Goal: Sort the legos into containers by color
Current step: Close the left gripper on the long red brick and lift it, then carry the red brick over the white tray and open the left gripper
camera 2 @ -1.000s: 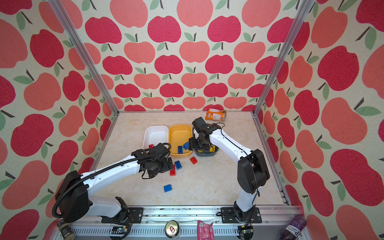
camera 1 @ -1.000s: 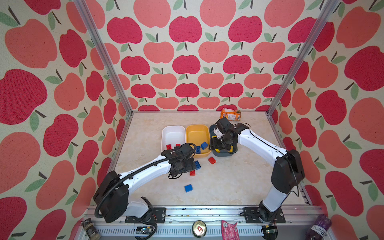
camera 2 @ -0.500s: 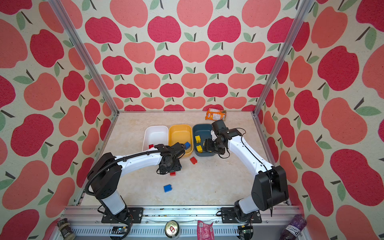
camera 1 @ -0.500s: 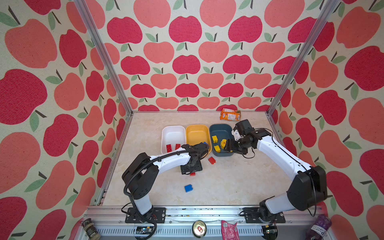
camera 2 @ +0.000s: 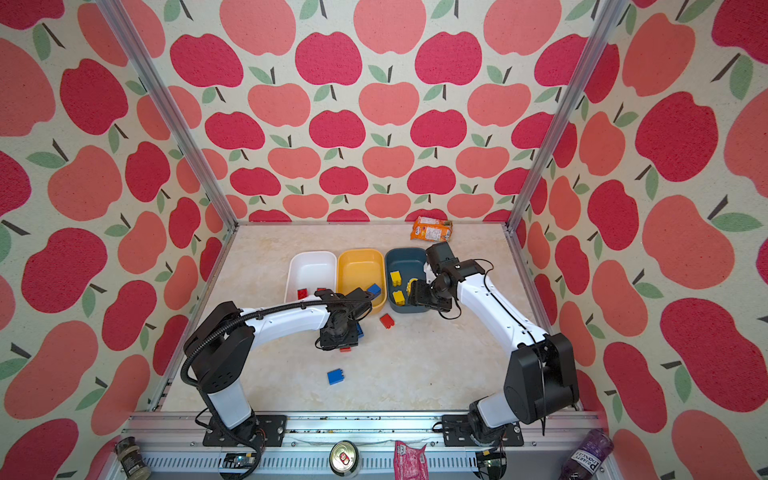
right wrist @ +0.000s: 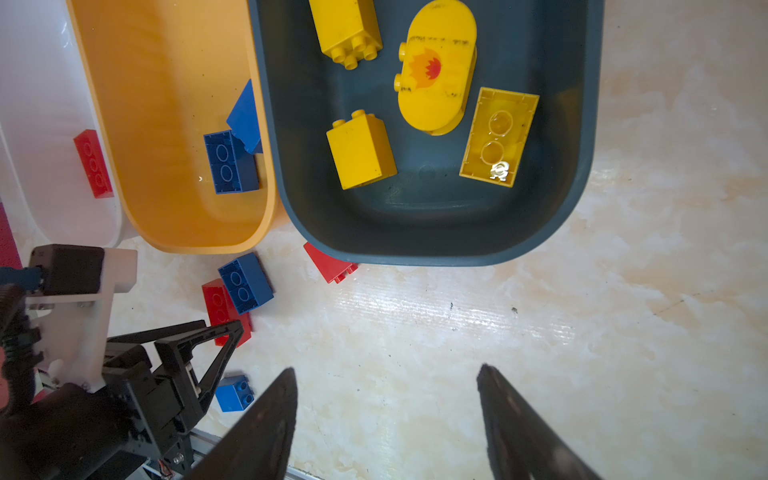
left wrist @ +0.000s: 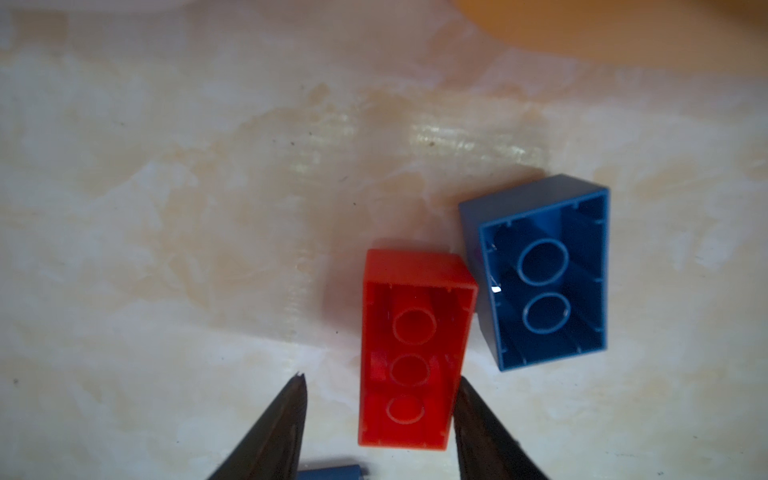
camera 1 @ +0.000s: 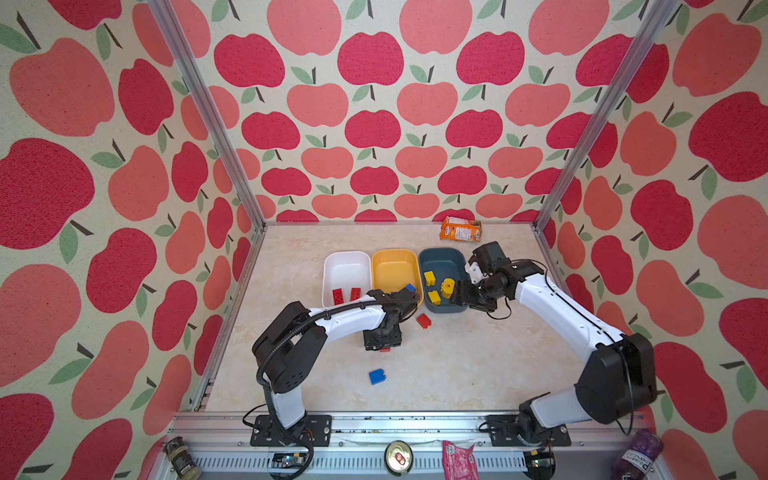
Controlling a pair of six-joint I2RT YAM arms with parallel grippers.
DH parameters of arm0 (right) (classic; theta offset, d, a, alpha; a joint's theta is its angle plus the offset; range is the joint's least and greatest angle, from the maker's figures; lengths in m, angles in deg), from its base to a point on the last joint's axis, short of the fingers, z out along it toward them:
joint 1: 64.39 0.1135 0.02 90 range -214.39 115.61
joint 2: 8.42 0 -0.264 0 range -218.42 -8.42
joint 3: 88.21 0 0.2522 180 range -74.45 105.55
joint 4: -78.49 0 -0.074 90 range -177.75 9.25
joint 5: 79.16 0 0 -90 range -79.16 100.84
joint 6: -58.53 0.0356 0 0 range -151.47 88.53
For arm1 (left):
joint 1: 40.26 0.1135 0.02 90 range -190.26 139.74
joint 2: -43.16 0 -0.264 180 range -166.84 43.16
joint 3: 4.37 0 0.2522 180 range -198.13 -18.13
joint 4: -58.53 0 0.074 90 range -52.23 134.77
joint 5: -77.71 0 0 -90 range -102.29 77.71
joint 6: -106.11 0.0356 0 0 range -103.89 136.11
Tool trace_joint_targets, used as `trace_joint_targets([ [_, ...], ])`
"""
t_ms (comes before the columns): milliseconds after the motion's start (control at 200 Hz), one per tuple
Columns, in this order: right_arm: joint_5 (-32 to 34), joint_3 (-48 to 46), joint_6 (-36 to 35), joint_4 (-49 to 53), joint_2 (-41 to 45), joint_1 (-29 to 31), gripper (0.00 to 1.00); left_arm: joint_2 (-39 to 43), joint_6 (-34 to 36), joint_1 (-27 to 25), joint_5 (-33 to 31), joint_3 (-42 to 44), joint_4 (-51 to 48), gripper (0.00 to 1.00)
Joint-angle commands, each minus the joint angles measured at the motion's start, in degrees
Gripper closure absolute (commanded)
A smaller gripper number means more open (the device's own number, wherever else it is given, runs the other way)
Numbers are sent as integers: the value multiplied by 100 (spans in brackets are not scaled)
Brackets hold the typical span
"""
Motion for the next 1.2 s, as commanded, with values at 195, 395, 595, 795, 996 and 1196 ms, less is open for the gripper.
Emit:
trace_joint_targets([
  [195,-52,-17,38,58,152,-34,29,-229,257,110,95,-88,123,49],
  [395,-30,-19,82,64,182,-37,29,-218,314,146,116,-78,141,59],
  [595,-39,-57,134,38,201,-31,29,26,328,173,61,-96,-8,69],
  [795,-87,-132,220,-30,239,-27,28,500,281,208,-100,-144,-290,75],
  [996,-135,-166,280,-65,263,-21,24,996,370,356,-337,-357,-656,78],
  [1196,-185,-252,379,-83,351,49,17,1259,877,860,-352,-689,-797,80],
])
